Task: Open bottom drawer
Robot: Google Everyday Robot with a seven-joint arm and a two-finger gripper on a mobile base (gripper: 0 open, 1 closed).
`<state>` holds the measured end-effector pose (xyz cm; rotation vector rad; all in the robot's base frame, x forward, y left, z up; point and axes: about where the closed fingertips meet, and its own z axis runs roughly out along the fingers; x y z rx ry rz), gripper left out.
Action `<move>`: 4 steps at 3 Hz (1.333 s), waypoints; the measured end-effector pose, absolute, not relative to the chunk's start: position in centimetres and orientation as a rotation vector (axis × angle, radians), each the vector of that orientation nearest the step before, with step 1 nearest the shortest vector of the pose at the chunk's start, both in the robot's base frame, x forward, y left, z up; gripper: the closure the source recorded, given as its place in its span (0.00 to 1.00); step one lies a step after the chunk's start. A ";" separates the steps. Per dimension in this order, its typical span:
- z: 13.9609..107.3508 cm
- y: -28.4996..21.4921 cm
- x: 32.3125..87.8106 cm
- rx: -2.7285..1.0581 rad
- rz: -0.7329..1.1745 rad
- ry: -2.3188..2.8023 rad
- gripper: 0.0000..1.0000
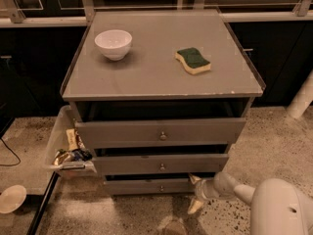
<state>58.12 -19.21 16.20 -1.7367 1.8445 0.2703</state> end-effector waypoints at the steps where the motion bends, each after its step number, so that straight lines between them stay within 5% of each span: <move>1: 15.4 -19.4 59.2 -1.690 0.163 1.853 0.00; 3: 14.9 -18.9 61.1 -1.666 0.173 1.831 0.00; 4: 14.9 -18.9 61.1 -1.666 0.173 1.831 0.19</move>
Offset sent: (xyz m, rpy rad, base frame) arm 0.0061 -0.0001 -0.0072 -0.0200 -0.0476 -0.0396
